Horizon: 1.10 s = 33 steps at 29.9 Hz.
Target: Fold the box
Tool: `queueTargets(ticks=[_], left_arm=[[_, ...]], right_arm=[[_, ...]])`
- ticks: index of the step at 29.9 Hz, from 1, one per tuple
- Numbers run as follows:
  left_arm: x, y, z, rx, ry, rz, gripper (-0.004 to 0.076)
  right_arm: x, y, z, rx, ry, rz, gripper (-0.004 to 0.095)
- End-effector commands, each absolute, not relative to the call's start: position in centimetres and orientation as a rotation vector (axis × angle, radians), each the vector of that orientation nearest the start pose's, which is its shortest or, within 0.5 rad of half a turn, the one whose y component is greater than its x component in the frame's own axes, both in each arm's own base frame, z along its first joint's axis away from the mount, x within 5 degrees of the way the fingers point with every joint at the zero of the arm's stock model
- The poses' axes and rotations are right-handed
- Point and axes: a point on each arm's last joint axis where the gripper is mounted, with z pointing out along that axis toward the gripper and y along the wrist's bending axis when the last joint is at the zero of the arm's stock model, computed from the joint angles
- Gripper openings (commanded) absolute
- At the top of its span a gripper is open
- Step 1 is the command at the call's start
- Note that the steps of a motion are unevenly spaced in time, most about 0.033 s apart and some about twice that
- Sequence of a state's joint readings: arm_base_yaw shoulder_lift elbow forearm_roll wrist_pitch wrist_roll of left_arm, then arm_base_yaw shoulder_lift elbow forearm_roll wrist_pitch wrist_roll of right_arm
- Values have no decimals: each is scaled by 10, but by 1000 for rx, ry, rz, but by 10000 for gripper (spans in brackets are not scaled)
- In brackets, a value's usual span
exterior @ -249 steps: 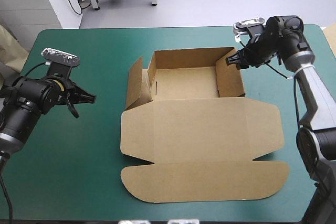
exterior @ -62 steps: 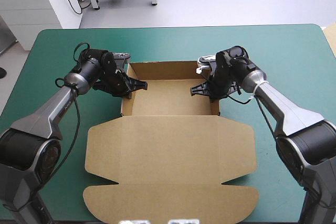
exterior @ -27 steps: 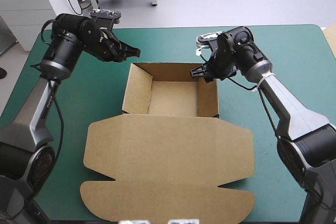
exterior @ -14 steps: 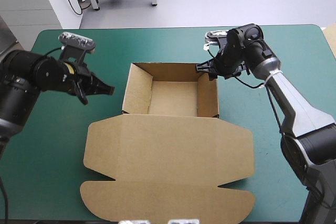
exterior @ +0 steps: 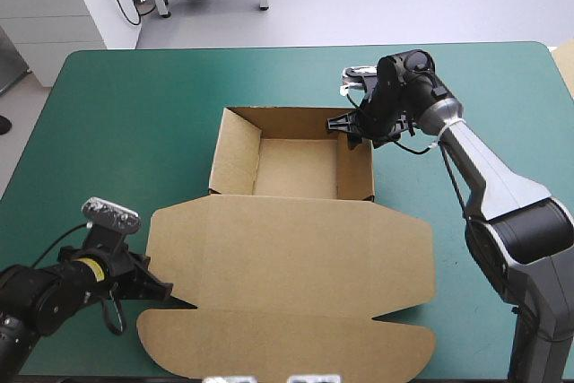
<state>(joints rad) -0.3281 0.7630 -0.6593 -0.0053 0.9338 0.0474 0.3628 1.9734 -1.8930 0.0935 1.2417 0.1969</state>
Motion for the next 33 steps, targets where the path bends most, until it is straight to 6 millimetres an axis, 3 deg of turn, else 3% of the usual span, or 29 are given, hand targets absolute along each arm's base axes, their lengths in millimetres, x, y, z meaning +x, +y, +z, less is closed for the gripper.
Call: queueTargets(ticks=[1, 7, 11, 16, 19, 20, 26, 29, 33], left_arm=[[106, -38, 287, 451, 2390, -148, -8], [81, -28, 273, 447, 2330, -137, -8], [74, -24, 277, 438, 2250, -128, -8], [70, -22, 279, 438, 2227, -113, -8], [70, -22, 278, 438, 2228, -113, -8], [70, -22, 278, 438, 2228, -113, -8], [70, -22, 278, 438, 2228, -113, -8], [70, -22, 278, 438, 2228, -113, -8], [70, -22, 278, 438, 2228, -113, -8]], right_arm=[[391, 155, 329, -214, 2765, 277, 466], [395, 162, 315, -203, 2809, 347, 466], [401, 164, 299, -201, 2848, 338, 432], [399, 164, 279, -220, 2912, 321, 218], [398, 161, 273, -225, 2928, 272, 27], [398, 160, 273, -214, 2928, 263, -18], [398, 152, 285, -223, 2883, 185, -16], [398, 139, 298, -182, 2853, 181, -19], [400, 105, 317, -73, 2808, 174, -20]])
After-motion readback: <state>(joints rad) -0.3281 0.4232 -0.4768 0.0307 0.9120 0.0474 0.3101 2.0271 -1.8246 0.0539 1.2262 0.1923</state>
